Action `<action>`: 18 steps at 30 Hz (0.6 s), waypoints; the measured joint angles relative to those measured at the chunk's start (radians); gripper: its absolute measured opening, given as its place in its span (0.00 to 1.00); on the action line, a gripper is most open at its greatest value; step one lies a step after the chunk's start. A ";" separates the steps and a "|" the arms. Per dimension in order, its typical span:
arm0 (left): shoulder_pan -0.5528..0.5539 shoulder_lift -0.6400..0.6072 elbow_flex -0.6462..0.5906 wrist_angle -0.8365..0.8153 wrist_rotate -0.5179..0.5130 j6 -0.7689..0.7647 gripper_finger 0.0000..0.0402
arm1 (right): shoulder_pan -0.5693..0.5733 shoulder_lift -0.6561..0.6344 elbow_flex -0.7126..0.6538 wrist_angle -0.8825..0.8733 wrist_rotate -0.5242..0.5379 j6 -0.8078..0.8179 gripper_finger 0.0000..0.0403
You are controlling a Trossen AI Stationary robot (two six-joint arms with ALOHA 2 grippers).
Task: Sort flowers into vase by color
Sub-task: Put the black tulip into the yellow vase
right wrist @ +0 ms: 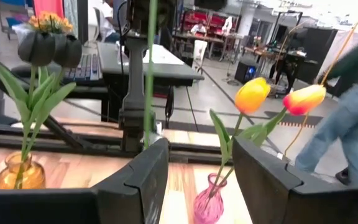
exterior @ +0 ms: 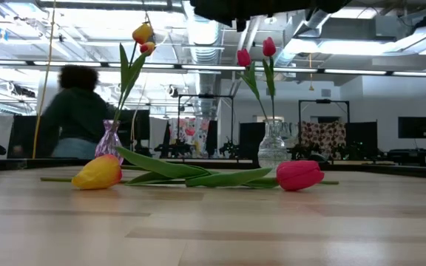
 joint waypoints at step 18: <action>-0.070 -0.286 0.000 -0.221 0.174 -0.233 0.07 | 0.000 0.001 0.000 -0.024 -0.001 0.005 0.51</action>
